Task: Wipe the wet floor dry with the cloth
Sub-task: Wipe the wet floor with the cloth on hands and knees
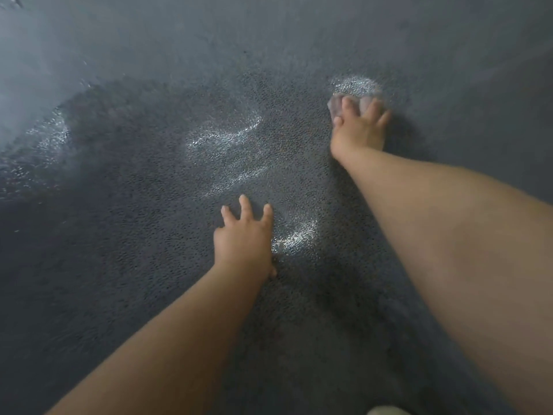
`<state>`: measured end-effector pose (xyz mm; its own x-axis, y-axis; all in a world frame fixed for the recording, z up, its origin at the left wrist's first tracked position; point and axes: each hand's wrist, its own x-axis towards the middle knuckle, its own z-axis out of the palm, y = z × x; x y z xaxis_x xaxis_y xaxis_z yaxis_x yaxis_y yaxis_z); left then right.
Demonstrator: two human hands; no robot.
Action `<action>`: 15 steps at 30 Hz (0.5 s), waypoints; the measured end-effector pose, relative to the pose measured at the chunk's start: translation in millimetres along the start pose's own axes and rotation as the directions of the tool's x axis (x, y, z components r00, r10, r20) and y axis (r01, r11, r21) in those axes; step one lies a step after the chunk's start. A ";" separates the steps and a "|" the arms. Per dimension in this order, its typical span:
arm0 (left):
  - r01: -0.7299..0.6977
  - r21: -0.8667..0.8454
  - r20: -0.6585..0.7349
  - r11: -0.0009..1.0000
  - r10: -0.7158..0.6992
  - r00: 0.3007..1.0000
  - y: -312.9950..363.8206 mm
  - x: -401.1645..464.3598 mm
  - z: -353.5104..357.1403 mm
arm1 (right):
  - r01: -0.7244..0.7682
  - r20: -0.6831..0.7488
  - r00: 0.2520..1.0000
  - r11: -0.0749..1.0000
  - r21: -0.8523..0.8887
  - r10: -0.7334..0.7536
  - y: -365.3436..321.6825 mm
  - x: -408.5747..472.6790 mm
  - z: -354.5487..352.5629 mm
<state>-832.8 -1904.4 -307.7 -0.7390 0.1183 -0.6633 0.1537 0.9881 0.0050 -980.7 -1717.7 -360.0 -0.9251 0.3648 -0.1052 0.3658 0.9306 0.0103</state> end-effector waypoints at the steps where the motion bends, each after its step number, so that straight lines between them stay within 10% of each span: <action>1: 0.008 -0.002 0.008 1.000 -0.008 1.000 2.6 2.0 0.8 | 0.009 -0.003 1.000 0.998 0.069 -0.009 -9.6 -2.3 3.9; 8: -0.005 0.019 0.031 1.000 0.005 1.000 5.1 7.6 -0.7 | 0.563 0.069 0.812 0.808 0.173 -0.580 -64.5 -5.0 -1.0; 15: -0.028 0.033 0.037 0.999 0.026 0.999 1.6 8.5 0.1 | 0.240 0.112 0.962 0.968 0.074 -0.247 3.7 34.8 -11.6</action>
<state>-838.7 -1901.8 -313.4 -0.7097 0.1407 -0.6903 0.1957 0.9807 -0.0014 -1012.8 -1701.3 -352.1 -0.9696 0.1177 -0.2147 0.1393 0.9863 -0.0886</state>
